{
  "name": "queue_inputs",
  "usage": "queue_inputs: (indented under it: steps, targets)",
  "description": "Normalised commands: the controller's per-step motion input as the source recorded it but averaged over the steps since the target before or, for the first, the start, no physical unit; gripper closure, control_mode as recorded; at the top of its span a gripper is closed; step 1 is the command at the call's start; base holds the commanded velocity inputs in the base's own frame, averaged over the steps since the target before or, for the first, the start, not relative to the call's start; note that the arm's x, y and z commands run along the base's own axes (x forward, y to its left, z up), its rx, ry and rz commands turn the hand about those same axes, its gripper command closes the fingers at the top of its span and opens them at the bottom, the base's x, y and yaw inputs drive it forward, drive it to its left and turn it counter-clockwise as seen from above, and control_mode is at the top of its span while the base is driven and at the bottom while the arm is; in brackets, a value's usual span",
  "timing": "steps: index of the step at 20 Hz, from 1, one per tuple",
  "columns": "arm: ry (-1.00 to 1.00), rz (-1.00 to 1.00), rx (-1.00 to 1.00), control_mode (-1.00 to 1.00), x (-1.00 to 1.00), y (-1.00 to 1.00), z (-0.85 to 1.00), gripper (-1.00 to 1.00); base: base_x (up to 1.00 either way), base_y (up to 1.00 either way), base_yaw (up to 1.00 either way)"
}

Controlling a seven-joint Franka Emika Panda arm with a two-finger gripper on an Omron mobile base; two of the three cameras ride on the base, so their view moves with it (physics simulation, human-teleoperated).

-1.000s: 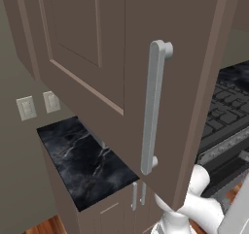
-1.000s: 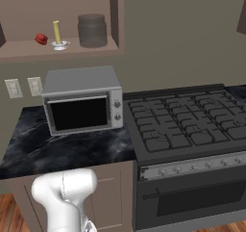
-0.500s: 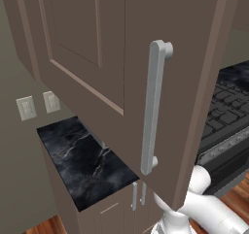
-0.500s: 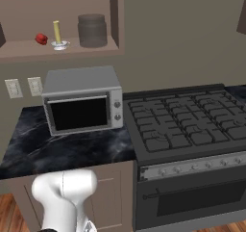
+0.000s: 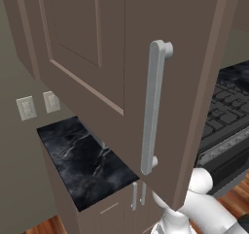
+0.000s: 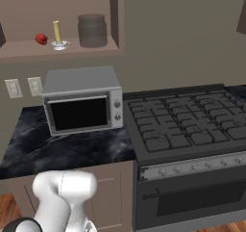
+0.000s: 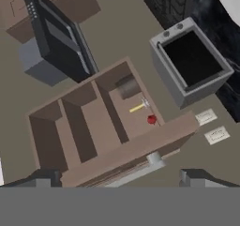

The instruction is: Pick the candle and jar from the dining table and place them in the open cabinet. Close the cabinet after placing the objects.

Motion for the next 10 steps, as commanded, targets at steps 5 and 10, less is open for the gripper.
queue_inputs:
  steps: [5, 10]
  targets:
    - [-0.03, 0.00, 0.00, -1.00, 0.32, 0.00, 0.03, -1.00, 0.00, 0.00, 0.00]
    - [0.00, 0.00, 0.00, -1.00, 0.44, 0.00, 0.00, -1.00, 0.00, 0.00, 0.00]
